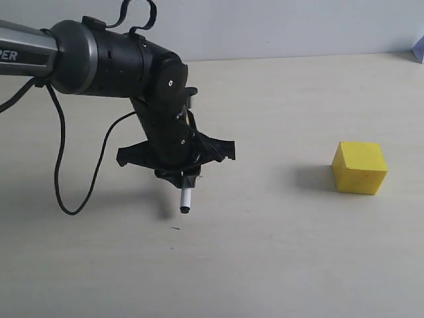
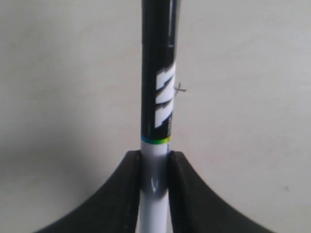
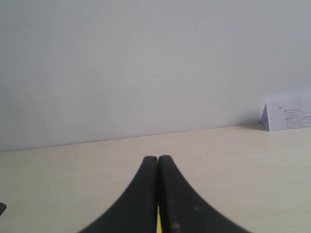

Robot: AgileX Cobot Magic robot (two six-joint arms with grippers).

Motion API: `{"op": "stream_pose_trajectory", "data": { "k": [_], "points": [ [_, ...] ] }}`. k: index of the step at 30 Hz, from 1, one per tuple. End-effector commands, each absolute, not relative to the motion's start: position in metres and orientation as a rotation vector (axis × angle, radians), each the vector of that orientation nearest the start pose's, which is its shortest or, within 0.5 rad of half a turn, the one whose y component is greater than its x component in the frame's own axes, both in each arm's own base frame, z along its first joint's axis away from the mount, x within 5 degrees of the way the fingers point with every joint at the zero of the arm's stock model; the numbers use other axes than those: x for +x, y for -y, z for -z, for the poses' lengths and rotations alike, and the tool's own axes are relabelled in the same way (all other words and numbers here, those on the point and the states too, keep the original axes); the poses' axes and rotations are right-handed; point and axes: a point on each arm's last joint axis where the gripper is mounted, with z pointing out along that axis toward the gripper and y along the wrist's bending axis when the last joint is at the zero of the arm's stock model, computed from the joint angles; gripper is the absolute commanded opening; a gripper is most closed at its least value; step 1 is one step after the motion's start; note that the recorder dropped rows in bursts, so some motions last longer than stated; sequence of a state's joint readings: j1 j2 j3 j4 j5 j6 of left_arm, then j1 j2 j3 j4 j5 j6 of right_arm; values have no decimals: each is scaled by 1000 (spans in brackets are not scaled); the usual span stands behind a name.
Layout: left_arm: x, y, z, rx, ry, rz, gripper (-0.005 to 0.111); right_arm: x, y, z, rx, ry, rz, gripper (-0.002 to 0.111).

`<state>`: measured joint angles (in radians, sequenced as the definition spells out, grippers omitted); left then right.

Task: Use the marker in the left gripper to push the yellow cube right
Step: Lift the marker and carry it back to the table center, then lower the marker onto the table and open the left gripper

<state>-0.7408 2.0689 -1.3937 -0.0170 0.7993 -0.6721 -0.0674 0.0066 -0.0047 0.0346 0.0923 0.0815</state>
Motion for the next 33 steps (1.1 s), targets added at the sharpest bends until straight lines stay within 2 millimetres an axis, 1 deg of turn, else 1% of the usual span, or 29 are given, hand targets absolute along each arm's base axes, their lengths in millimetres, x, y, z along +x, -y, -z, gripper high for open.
{"op": "stream_pose_trajectory", "data": {
  "k": [1, 6, 9, 12, 14, 18, 23, 25, 33],
  "points": [
    [304, 274, -138, 55, -2995, 224, 0, 56, 3, -205, 138, -1565, -41, 0],
    [306, 280, -134, 31, -3009, 278, 0, 56, 3, -205, 138, -1565, -41, 0],
    [308, 287, -128, 56, -3032, 323, 0, 56, 3, -205, 138, -1565, -41, 0],
    [310, 289, -120, 57, -3050, 308, 0, 56, 3, -205, 138, -1565, -41, 0],
    [311, 290, -118, 54, -3053, 308, 0, 56, 3, -205, 138, -1565, -41, 0],
    [312, 290, -120, 57, -3047, 310, 0, 56, 3, -205, 138, -1565, -41, 0],
    [316, 294, -130, 67, -3053, 305, 0, 56, 3, -205, 138, -1565, -41, 0],
    [316, 293, -130, 80, -3056, 282, 0, 56, 3, -205, 138, -1565, -41, 0],
    [318, 287, -130, -11, -3075, 239, 0, 56, 3, -205, 138, -1565, -41, 0]
  ]
}}
